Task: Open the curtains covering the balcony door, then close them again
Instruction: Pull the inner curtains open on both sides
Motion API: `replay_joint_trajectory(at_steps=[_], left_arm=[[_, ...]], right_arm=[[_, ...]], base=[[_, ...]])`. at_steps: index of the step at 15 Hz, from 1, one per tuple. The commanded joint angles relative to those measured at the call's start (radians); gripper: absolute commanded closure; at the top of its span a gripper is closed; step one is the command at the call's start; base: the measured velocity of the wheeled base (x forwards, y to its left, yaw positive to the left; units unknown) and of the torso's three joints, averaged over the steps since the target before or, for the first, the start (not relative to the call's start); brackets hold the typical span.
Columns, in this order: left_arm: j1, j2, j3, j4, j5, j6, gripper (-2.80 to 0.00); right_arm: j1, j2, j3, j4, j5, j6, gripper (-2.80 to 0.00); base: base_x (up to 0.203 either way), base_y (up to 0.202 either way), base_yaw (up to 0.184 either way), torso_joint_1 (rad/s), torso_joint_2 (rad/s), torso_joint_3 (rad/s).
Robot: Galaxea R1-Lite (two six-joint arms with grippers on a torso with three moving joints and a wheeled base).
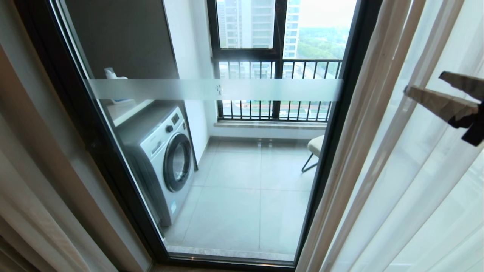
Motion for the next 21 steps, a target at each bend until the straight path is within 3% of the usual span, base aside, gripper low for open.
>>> replay_joint_trajectory(at_steps=[1, 7, 16, 21], left_arm=[[0.000, -0.001, 0.000, 0.000, 0.001, -0.001, 0.00], [0.000, -0.001, 0.000, 0.000, 0.001, -0.001, 0.00], [0.000, -0.001, 0.000, 0.000, 0.001, -0.001, 0.00], [0.000, -0.001, 0.000, 0.000, 0.001, -0.001, 0.00]], right_arm=[[0.000, 0.088, -0.051, -0.008, 0.000, 0.004, -2.80], [-0.004, 0.232, -0.175, -0.059, -0.011, 0.004, -2.80], [-0.013, 0.439, -0.412, -0.089, -0.215, -0.002, -2.80], [-0.013, 0.501, -0.475, -0.115, -0.222, -0.002, -2.80]], base=[[0.000, 0.000, 0.000, 0.000, 0.00, 0.000], [0.000, 0.000, 0.000, 0.000, 0.00, 0.000], [0.000, 0.000, 0.000, 0.000, 0.00, 0.000], [0.000, 0.000, 0.000, 0.000, 0.00, 0.000]])
